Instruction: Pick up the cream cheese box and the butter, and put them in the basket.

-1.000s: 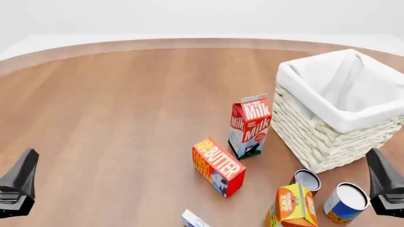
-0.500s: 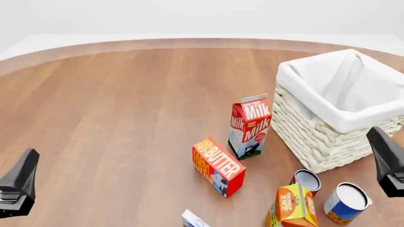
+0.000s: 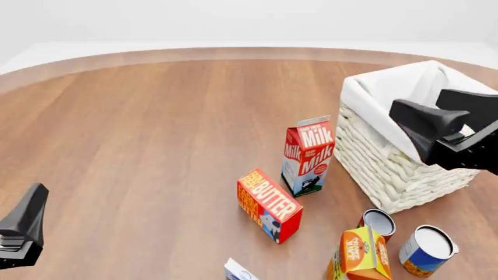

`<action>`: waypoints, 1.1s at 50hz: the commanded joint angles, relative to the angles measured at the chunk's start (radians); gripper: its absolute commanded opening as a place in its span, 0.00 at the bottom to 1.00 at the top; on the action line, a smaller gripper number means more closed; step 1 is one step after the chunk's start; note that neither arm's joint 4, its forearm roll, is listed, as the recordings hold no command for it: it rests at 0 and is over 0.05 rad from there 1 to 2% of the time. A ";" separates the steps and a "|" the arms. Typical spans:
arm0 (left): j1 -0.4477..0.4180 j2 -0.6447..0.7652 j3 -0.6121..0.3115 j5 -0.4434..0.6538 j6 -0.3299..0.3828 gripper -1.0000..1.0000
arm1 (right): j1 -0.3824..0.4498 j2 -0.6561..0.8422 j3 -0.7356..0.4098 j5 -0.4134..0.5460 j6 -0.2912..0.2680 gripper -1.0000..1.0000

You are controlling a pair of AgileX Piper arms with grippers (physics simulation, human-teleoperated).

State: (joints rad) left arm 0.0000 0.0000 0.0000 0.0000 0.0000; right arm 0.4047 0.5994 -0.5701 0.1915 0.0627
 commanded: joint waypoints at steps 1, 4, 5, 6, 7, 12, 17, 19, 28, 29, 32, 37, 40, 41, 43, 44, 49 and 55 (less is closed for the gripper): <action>0.000 0.000 0.000 0.000 0.000 1.00 | 0.184 0.209 -0.176 0.073 0.164 1.00; 0.000 0.000 0.000 0.000 0.000 1.00 | 0.295 0.449 -0.418 0.190 0.087 1.00; 0.000 0.000 0.000 0.000 0.000 1.00 | 0.296 0.454 -0.421 0.189 0.083 1.00; 0.000 0.000 0.000 0.000 0.000 1.00 | 0.299 0.460 -0.420 0.185 0.076 1.00; 0.000 0.000 0.000 0.000 0.000 1.00 | 0.309 0.464 -0.419 0.184 0.080 1.00; 0.000 0.000 0.000 0.000 0.000 1.00 | 0.317 0.486 -0.445 0.192 0.064 1.00; 0.000 0.000 0.000 0.000 0.000 1.00 | 0.341 0.512 -0.477 0.205 0.060 1.00; 0.000 0.000 0.000 0.000 0.000 1.00 | 0.368 0.532 -0.478 0.195 0.091 1.00; 0.000 0.000 0.000 0.000 0.000 1.00 | 0.409 0.573 -0.483 0.185 0.089 1.00; 0.000 0.000 0.000 0.000 0.000 1.00 | 0.408 0.577 -0.482 0.186 0.090 1.00; 0.000 0.000 0.000 0.000 0.000 1.00 | 0.412 0.591 -0.479 0.184 0.087 1.00; 0.000 0.000 0.000 0.000 0.000 1.00 | 0.413 0.618 -0.454 0.151 0.094 1.00; 0.000 0.000 0.000 0.000 0.000 1.00 | 0.414 0.634 -0.440 0.139 0.093 1.00; 0.000 0.000 0.000 0.000 0.000 1.00 | 0.404 0.646 -0.435 0.141 0.068 1.00; 0.000 0.000 0.000 0.000 0.000 1.00 | 0.396 0.644 -0.417 0.129 0.074 1.00; 0.000 0.000 0.000 0.000 0.000 1.00 | 0.393 0.643 -0.416 0.129 0.068 1.00; 0.000 0.000 0.000 0.000 0.000 1.00 | 0.382 0.643 -0.392 0.116 0.055 1.00; 0.000 0.000 0.000 0.000 0.000 1.00 | 0.392 0.657 -0.353 0.080 0.043 1.00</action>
State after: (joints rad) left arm 0.0000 0.0000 0.0000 0.0000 0.0000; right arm 0.7948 1.2328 -0.9713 0.3122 0.1222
